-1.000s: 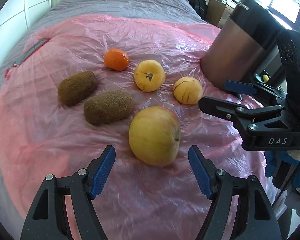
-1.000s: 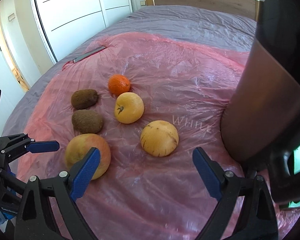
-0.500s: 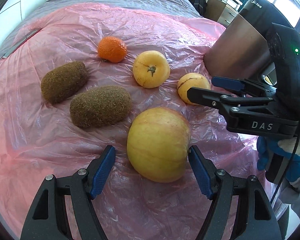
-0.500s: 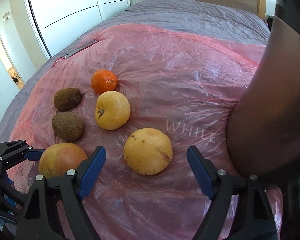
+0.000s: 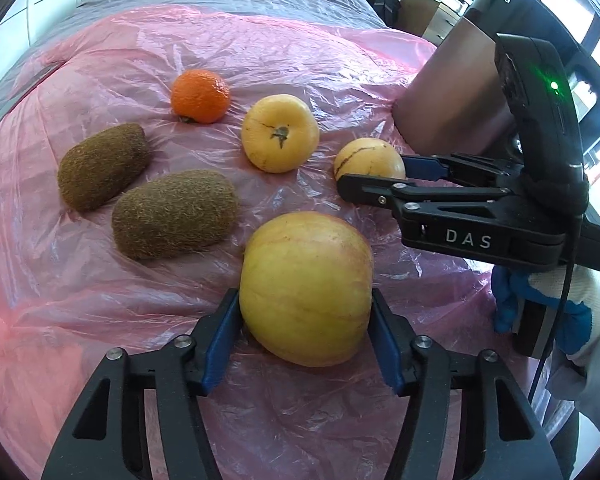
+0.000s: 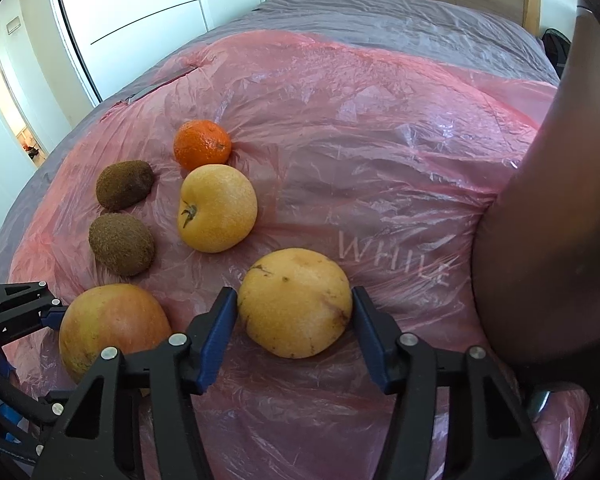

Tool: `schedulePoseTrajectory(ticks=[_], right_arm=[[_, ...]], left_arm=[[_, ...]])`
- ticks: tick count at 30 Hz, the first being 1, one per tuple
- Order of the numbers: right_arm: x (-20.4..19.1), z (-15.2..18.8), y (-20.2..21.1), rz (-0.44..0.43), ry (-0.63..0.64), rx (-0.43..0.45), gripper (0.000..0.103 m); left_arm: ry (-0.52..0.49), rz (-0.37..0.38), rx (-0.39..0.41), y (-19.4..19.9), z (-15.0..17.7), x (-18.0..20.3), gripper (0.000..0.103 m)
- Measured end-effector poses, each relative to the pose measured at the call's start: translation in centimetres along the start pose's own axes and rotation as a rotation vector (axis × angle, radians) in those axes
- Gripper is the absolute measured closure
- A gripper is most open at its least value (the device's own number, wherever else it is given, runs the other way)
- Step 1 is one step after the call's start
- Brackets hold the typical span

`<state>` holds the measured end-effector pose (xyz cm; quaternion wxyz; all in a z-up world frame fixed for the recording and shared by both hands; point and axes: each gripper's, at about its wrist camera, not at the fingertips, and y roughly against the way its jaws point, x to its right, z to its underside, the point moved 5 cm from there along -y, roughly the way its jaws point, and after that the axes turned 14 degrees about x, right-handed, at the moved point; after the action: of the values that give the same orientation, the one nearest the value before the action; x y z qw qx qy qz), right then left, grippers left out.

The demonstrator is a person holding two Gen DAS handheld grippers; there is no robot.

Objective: Organize fruits
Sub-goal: 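Grasp the large apple with the left tool while the right tool grasps a yellow pear, then lift and carry the apple and pear in both tools over the green tray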

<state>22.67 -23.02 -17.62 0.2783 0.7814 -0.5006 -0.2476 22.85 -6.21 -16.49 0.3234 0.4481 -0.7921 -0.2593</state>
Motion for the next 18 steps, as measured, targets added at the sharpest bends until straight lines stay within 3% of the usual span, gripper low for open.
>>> schedulePoseTrajectory(ticks=[18], right_arm=[[0.22, -0.62, -0.51, -0.038, -0.03, 0.016, 0.012]], left_arm=[[0.027, -0.009, -0.018, -0.49, -0.27, 0.32, 0.048]])
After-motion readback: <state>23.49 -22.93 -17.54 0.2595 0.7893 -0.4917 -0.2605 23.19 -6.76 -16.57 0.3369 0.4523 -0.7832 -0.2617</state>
